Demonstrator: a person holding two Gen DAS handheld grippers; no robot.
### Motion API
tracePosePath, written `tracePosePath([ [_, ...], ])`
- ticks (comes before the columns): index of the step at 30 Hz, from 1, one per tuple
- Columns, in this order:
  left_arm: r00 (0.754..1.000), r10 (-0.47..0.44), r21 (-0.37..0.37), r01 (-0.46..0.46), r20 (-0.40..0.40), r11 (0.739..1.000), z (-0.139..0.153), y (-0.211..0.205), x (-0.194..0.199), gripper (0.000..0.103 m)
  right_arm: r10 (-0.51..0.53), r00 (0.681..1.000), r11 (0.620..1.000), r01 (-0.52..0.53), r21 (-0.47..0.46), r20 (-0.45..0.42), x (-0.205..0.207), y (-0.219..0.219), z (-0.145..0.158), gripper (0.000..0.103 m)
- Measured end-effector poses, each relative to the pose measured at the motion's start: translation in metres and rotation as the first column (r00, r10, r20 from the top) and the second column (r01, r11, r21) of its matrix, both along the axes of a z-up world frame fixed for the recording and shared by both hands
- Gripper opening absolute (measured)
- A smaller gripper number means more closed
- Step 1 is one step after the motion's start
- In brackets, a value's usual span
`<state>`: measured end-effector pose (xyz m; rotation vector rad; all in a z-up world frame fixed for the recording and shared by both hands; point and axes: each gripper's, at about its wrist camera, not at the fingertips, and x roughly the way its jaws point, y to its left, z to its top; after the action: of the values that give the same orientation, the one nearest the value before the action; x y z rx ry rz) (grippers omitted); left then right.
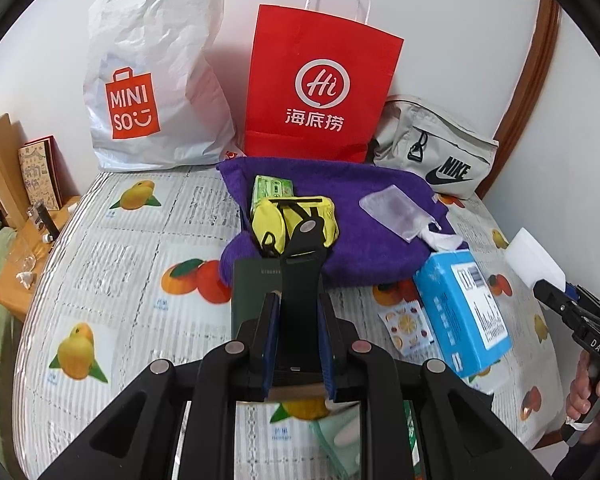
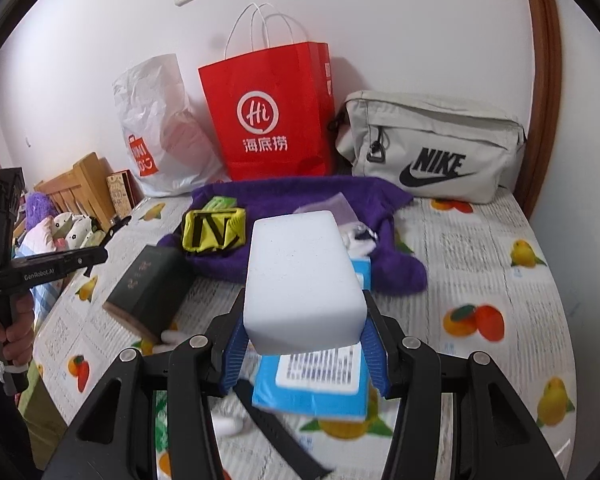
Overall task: Organize soft objects
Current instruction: 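Carry the foam block onto the purple towel with the right tool while the left tool carries the strap there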
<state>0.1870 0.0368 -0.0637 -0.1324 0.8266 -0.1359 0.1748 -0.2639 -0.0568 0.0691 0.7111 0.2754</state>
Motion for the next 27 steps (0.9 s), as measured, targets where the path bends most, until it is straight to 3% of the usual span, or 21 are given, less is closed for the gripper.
tracePosePath([
  [17, 1.0, 0.018, -0.01, -0.018, -0.013, 1.0, 0.001, -0.004, 0.055, 0.018, 0.04, 0.999, 0.999, -0.04, 0.004, 0.0, 0.072, 0.012, 0.004, 0.05],
  [27, 0.999, -0.01, -0.006, 0.01, -0.046, 1.0, -0.005, -0.018, 0.098, 0.018, 0.084, 0.995, 0.996, -0.085, -0.018, -0.051, 0.118, 0.026, -0.011, 0.05],
])
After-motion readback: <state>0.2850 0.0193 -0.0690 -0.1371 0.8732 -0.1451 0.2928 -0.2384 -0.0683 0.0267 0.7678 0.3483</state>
